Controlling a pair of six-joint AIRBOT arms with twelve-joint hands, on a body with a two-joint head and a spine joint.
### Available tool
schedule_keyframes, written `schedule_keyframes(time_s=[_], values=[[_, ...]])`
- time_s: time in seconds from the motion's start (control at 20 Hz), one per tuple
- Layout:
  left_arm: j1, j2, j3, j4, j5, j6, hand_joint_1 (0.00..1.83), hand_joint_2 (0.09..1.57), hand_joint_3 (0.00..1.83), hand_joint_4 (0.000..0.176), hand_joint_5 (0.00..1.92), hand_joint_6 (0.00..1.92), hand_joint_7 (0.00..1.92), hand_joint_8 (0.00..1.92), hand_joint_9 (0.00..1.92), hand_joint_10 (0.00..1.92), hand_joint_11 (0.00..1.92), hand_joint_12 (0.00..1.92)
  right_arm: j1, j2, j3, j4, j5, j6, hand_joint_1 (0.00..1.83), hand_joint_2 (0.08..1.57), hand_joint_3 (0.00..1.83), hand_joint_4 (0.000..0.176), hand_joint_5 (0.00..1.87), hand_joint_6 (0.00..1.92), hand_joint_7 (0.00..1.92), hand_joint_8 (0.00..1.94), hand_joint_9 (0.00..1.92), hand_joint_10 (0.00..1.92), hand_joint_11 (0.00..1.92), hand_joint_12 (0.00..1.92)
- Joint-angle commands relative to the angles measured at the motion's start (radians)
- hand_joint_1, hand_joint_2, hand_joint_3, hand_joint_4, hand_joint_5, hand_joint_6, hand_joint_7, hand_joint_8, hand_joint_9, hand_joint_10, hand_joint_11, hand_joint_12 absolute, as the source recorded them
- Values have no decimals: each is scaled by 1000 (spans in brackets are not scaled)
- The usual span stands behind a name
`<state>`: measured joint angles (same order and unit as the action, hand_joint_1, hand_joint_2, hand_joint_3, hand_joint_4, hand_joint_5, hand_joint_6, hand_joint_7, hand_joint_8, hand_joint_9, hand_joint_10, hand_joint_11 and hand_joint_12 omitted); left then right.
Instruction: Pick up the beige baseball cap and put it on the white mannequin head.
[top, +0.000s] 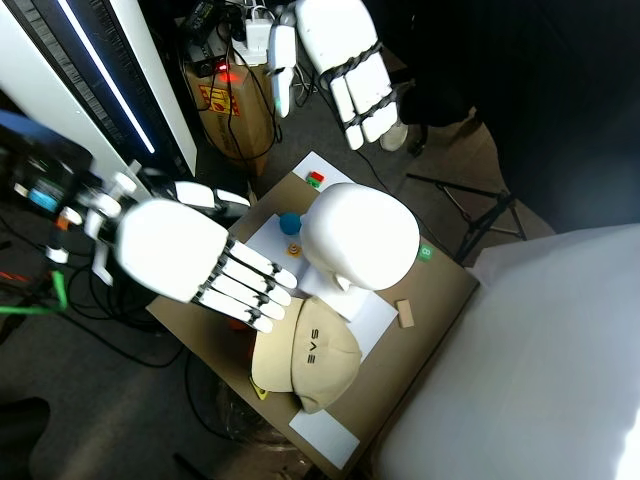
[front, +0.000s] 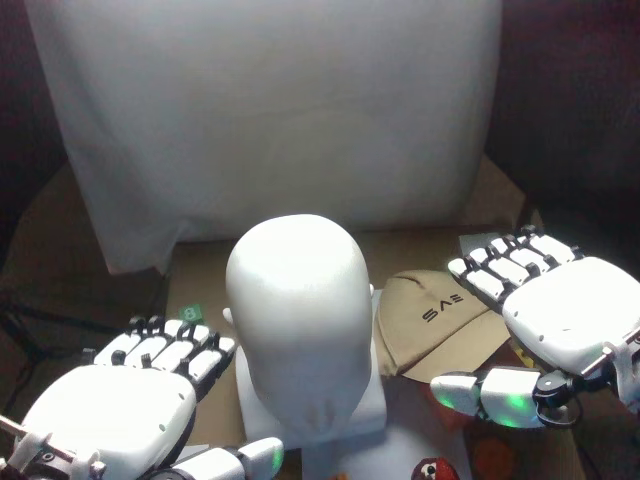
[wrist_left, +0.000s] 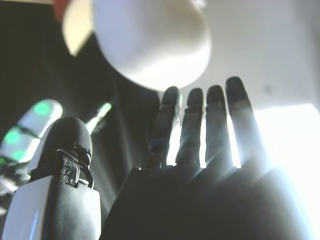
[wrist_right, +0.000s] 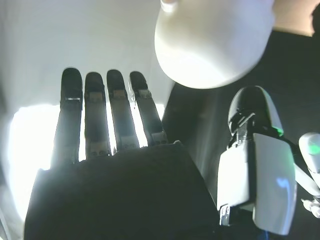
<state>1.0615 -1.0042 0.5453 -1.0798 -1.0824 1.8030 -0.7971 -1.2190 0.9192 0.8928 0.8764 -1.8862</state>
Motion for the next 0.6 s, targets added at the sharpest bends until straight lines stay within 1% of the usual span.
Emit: schedule_keyframes(time_s=[0.0, 0.05, 0.15, 0.25, 0.3, 0.35, 0.45, 0.5, 0.55], values=[[-1, -7, 14, 47, -82, -4, 0, 1157, 0, 13, 123, 0, 57, 0, 34, 2, 0, 294, 2, -4, 17, -50, 73, 2, 113, 971, 0, 0, 117, 0, 125, 0, 128, 3, 0, 497], [8, -18, 32, 34, -87, -4, 0, 1156, 0, 13, 117, 0, 52, 0, 24, 0, 0, 289, -2, -17, 46, -50, 58, 2, 237, 956, 0, 0, 113, 0, 123, 0, 127, 1, 0, 492], [17, -27, 62, 26, -87, -17, 0, 1156, 0, 13, 113, 3, 44, 0, 19, 0, 0, 282, -11, -41, 104, -50, 26, 9, 363, 946, 0, 0, 109, 0, 121, 0, 126, 1, 0, 488], [23, -26, 84, 7, -86, -19, 0, 1156, 0, 12, 119, 5, 43, 0, 18, 0, 0, 279, -19, -69, 168, -60, 5, 31, 462, 975, 0, 0, 104, 0, 117, 0, 123, 0, 0, 481], [25, -26, 92, 4, -85, -23, 0, 1157, 0, 8, 101, 6, 15, 9, 0, 0, 0, 182, -22, -79, 193, -75, -8, 49, 694, 988, 2, 0, 82, 1, 109, 0, 119, 0, 0, 472], [29, -27, 101, 4, -84, -31, 0, 1157, 0, 8, 101, 6, 15, 9, 0, 0, 0, 182, -28, -92, 222, -103, -24, 72, 694, 988, 2, 0, 82, 1, 109, 0, 119, 0, 0, 472], [31, -30, 124, 16, -73, -52, 0, 1154, 0, 7, 103, 4, 24, 8, 0, 0, 0, 196, -43, -118, 273, -160, -33, 110, 864, 1004, 8, 0, 85, 3, 107, 0, 116, 0, 0, 465], [31, -30, 140, 34, -42, -59, 0, 1154, 0, 7, 96, 0, 25, 4, 6, 1, 0, 223, -54, -136, 308, -189, -49, 131, 989, 1039, 19, 0, 109, 10, 109, 1, 115, 0, 0, 456], [30, -30, 153, 50, -12, -68, 0, 1154, 0, 7, 96, 0, 25, 4, 6, 1, 0, 223, -60, -148, 331, -196, -58, 139, 989, 1039, 19, 0, 109, 10, 109, 1, 115, 0, 0, 456]])
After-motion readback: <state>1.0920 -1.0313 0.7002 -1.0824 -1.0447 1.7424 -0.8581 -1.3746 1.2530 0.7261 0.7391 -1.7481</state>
